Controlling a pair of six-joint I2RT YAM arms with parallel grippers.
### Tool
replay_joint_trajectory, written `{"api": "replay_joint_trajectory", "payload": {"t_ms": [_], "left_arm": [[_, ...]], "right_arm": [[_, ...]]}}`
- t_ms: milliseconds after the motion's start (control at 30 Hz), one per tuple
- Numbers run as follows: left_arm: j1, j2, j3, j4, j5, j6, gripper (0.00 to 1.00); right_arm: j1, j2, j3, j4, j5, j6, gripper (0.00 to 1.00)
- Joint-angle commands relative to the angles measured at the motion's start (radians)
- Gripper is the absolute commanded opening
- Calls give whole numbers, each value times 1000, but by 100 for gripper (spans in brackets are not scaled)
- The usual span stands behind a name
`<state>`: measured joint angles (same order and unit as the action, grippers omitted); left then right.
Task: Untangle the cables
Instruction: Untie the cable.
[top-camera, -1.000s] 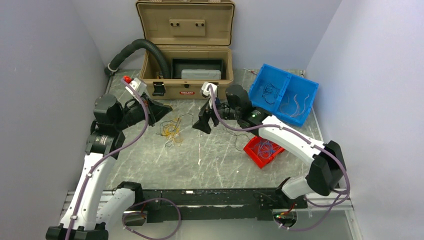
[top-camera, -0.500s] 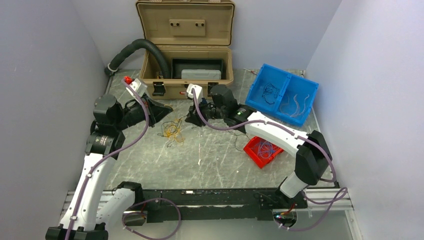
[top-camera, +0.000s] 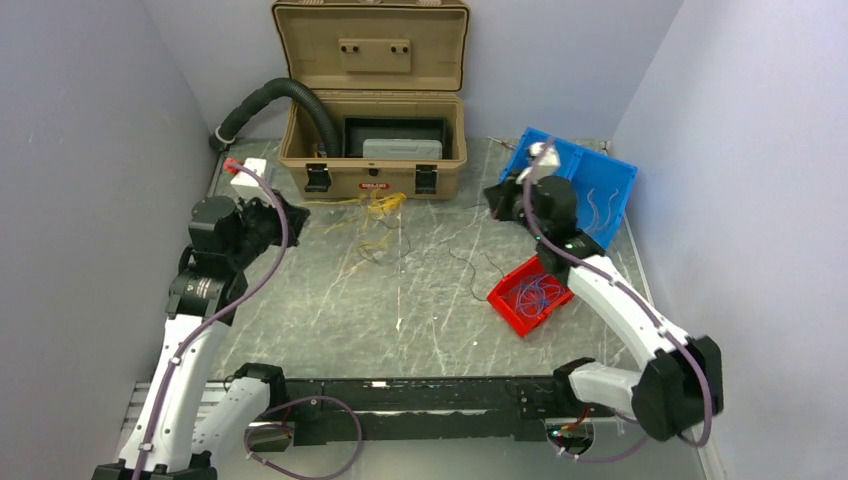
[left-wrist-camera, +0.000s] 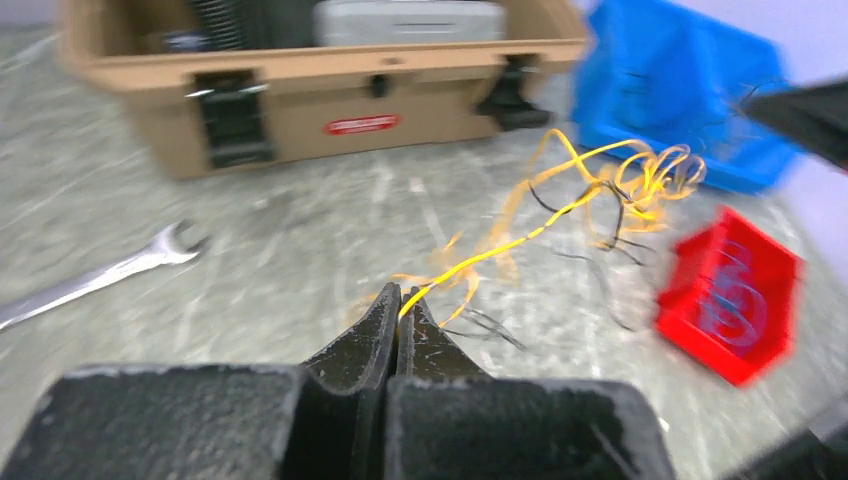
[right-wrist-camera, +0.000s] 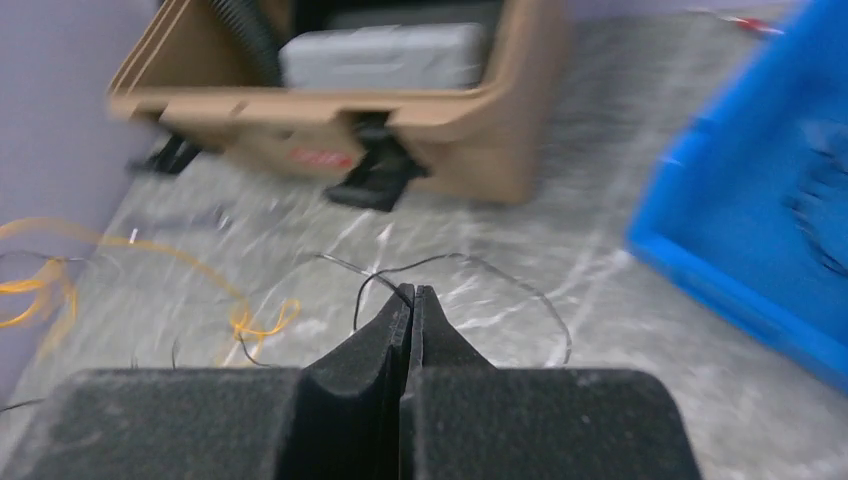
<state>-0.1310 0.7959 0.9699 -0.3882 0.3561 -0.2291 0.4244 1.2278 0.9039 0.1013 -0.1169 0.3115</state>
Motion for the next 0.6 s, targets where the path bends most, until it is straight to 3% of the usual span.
{"api": "replay_joint_trajectory", "payload": {"t_ms": [0, 100, 267, 467, 567], "left_arm": [[49, -41, 32, -87, -406, -52, 0], [77, -56, 32, -110, -509, -90, 0], [94, -56, 35, -114, -534, -110, 0], [94, -69, -32, 54, -149, -57, 0], [94, -57, -34, 90, -35, -42, 0]], "right_arm": [[-139, -132, -70, -109, 255, 307, 0], [-252, -190, -138, -136, 219, 372, 0], [-287, -233, -167, -110, 156, 361, 0], [-281, -202, -91, -75, -123, 242, 0], [-248, -174, 4, -138, -213, 174, 0]]}}
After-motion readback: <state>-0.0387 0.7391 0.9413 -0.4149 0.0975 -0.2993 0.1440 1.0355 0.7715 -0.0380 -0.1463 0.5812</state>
